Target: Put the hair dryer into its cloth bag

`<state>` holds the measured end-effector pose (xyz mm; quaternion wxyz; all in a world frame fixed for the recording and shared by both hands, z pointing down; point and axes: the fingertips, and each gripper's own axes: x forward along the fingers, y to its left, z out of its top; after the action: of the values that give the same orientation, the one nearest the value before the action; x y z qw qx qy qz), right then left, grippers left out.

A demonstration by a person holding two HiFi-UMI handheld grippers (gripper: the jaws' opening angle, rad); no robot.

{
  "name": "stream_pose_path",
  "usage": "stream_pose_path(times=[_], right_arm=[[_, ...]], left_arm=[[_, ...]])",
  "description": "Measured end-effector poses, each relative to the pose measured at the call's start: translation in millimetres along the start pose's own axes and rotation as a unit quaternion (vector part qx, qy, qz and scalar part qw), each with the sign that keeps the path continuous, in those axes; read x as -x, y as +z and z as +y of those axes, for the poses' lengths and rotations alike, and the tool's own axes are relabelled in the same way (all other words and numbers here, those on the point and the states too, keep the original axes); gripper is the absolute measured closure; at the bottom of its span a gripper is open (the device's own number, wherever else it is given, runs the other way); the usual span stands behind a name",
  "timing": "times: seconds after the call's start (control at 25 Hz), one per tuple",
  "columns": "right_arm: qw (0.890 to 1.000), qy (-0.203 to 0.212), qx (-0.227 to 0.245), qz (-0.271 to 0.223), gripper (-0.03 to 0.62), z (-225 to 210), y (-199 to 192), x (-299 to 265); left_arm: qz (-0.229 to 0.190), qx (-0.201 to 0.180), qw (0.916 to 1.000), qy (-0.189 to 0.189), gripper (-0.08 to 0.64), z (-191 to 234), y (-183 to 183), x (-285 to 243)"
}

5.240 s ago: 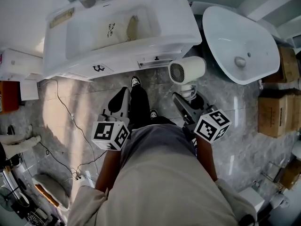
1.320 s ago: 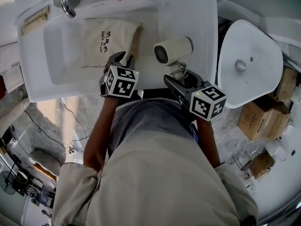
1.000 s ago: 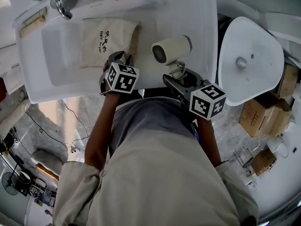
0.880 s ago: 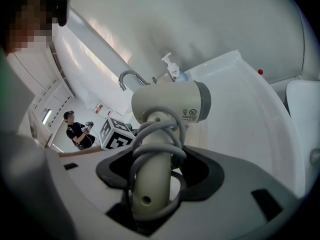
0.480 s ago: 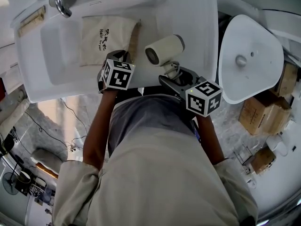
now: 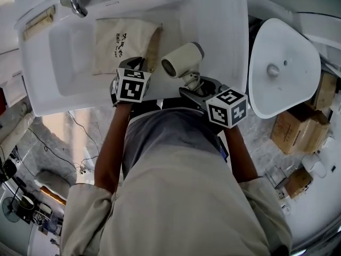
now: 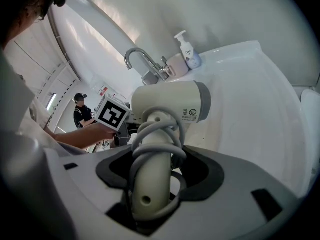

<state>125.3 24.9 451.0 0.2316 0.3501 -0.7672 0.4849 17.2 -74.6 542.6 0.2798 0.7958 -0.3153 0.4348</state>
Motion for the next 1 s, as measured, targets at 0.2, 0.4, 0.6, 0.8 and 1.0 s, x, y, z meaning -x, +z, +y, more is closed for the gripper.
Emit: stream_pose_path(times=[0.2, 0.4, 0.6, 0.8, 1.0], right_arm=[[1.0, 0.0, 0.003, 0.017, 0.341, 1.1, -3.4, -6.7], [0.999, 0.0, 0.009, 0.044, 0.341, 1.2, -10.3, -13.4], [0.997, 0.003, 0.011, 0.073, 0.341, 6.2, -16.2, -22.9], [0.994, 0.007, 0.022, 0.106, 0.341, 9.7, -20.8, -32.6], [0.991, 0.011, 0.029, 0.133, 0.341, 11.3, -22.6, -42.4]], left_arm=[[-0.013, 0.012, 0.9998, -0.003, 0.523, 5.9, 2.1, 7.8], [-0.016, 0.025, 0.9995, -0.005, 0.525, 6.3, -1.8, 12.8], [-0.026, 0.034, 0.999, -0.01, 0.525, 9.2, -5.3, 20.9], [-0.034, 0.048, 0.9982, -0.012, 0.525, 13.4, -7.5, 27.0], [-0.041, 0.043, 0.9982, -0.007, 0.525, 17.8, -10.1, 29.5]])
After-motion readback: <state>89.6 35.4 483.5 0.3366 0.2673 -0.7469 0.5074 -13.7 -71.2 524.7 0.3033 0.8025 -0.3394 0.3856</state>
